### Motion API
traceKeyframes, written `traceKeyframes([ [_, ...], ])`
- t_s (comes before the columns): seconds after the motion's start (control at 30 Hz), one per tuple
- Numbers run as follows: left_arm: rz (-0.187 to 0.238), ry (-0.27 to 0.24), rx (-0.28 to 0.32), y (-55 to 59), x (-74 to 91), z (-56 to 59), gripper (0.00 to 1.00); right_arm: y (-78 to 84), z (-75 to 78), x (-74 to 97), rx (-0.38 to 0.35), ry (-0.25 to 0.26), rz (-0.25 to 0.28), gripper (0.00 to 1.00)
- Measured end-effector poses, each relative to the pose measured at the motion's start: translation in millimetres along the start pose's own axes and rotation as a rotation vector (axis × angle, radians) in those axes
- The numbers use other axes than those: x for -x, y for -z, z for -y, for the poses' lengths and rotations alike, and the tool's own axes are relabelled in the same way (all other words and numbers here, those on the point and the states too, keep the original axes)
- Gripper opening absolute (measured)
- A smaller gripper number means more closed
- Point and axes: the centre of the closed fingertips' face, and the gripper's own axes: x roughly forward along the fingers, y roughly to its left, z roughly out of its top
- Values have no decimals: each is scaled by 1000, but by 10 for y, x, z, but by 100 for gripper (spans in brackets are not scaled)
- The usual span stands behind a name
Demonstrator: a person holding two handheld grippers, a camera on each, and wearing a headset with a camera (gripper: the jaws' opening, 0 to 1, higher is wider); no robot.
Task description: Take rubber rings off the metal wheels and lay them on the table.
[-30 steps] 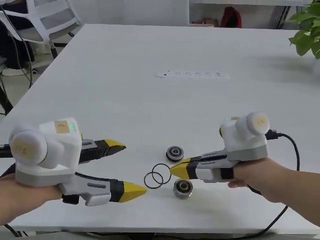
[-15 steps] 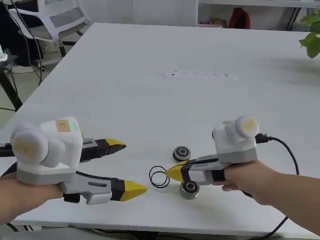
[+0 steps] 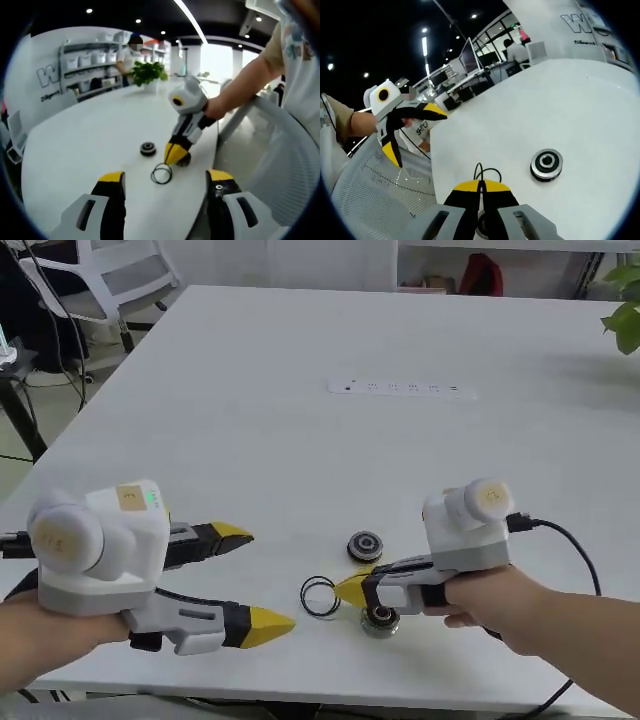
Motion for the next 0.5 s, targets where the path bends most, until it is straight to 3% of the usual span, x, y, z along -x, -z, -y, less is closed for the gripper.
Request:
traceKeyframes([
  [0.5, -11, -1, 5, 38, -3, -14, 66, 23, 88, -22, -4, 40, -5, 0],
])
